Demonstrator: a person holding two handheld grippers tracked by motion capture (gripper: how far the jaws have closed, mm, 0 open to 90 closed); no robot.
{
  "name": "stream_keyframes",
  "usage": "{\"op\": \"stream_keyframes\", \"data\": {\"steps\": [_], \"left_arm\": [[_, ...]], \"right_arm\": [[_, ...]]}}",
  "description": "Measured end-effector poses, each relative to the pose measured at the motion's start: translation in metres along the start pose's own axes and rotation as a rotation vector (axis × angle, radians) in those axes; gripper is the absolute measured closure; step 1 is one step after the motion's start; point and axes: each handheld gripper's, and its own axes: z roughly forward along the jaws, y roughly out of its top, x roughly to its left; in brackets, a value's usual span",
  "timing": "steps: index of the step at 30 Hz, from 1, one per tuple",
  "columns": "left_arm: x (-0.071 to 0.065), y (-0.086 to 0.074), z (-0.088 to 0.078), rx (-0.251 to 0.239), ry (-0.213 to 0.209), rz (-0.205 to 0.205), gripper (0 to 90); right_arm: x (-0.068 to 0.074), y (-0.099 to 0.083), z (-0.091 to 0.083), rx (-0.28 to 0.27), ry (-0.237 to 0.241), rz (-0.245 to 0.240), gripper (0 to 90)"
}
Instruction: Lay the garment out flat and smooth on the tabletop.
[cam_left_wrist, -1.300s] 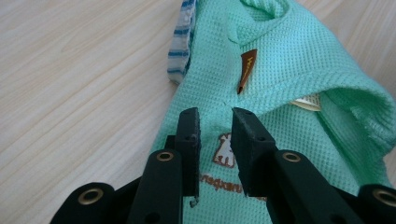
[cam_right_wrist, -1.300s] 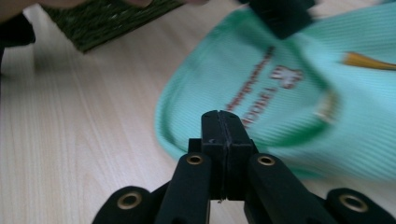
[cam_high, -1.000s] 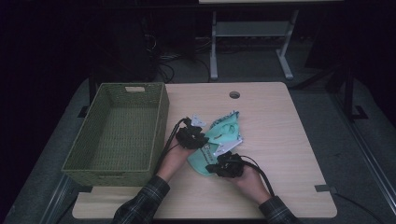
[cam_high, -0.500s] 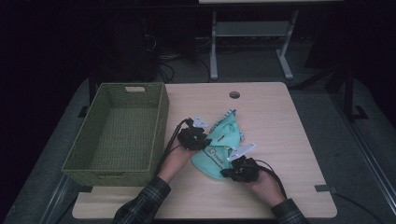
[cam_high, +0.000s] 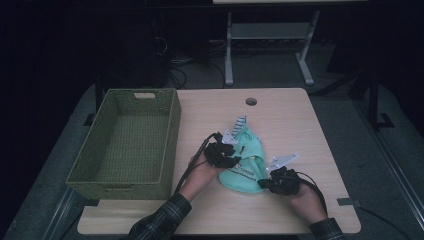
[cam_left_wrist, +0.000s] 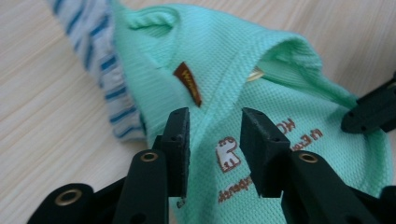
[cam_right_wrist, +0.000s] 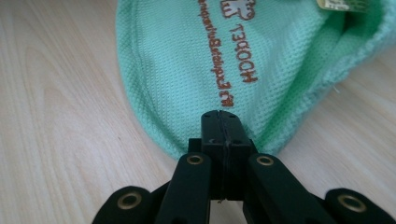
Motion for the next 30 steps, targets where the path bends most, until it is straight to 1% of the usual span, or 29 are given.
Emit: {"op": "stream_keyframes", "data": {"steps": [1,2,4,6,7,8,9,10,12,13,16,17,18,20,21,24,30], "left_arm": [[-0.002,0.0,0.004,0.006,0.002,0.003,60.2],[-0.002,0.0,0.006,0.016,0.003,0.015,59.0],[-0.004,-0.001,0.013,0.024,0.002,0.01,57.6],[-0.005,-0.002,0.019,0.03,0.011,0.011,57.0],[-0.005,-0.003,0.021,0.041,0.017,0.018,57.1],[-0.005,-0.003,0.023,0.054,0.024,0.026,65.6],[-0.004,-0.003,0.024,0.058,0.024,0.029,65.6],[-0.005,-0.004,0.025,0.056,0.025,0.025,70.8],[-0.003,-0.004,0.025,0.067,0.018,0.018,82.3],[-0.002,-0.004,0.025,0.066,0.013,0.01,86.1],[0.0,-0.004,0.018,0.06,0.008,0.0,88.0],[0.0,-0.005,0.014,0.057,0.005,0.0,88.2],[0.001,-0.005,0.011,0.058,0.008,0.007,88.2],[0.002,-0.006,0.004,0.048,0.007,-0.004,88.4],[0.002,-0.006,0.0,0.044,0.005,-0.007,88.4],[0.002,-0.008,-0.01,0.038,0.004,-0.009,88.5],[-0.001,-0.023,-0.029,0.048,0.001,-0.018,88.6]], "right_arm": [[-0.001,-0.001,-0.001,0.0,-0.002,0.004,89.7],[-0.002,-0.002,-0.002,0.001,-0.005,0.001,89.6],[-0.004,-0.003,-0.003,0.001,-0.009,0.003,89.6],[-0.006,-0.004,-0.004,-0.001,-0.012,-0.001,89.6],[-0.006,-0.004,-0.004,0.0,-0.011,0.007,89.6],[-0.008,-0.005,-0.005,0.0,-0.015,0.0,89.7],[-0.008,-0.005,-0.005,0.0,-0.015,0.0,89.7],[-0.008,-0.005,-0.005,0.001,-0.015,0.0,89.7],[-0.007,-0.005,-0.005,0.003,-0.017,0.004,89.7],[-0.007,-0.005,-0.005,0.004,-0.018,0.004,89.7],[-0.007,-0.005,-0.006,0.007,-0.031,0.002,89.7],[-0.009,-0.006,-0.007,0.009,-0.043,-0.001,89.7],[-0.009,-0.006,-0.007,0.009,-0.043,-0.001,89.7],[-0.01,-0.006,-0.008,0.009,-0.055,0.0,89.7],[-0.011,-0.007,-0.009,0.012,-0.058,0.01,89.6],[-0.012,-0.007,-0.01,0.015,-0.076,0.018,89.6],[-0.013,-0.007,-0.011,0.02,-0.103,0.017,89.7]]}}
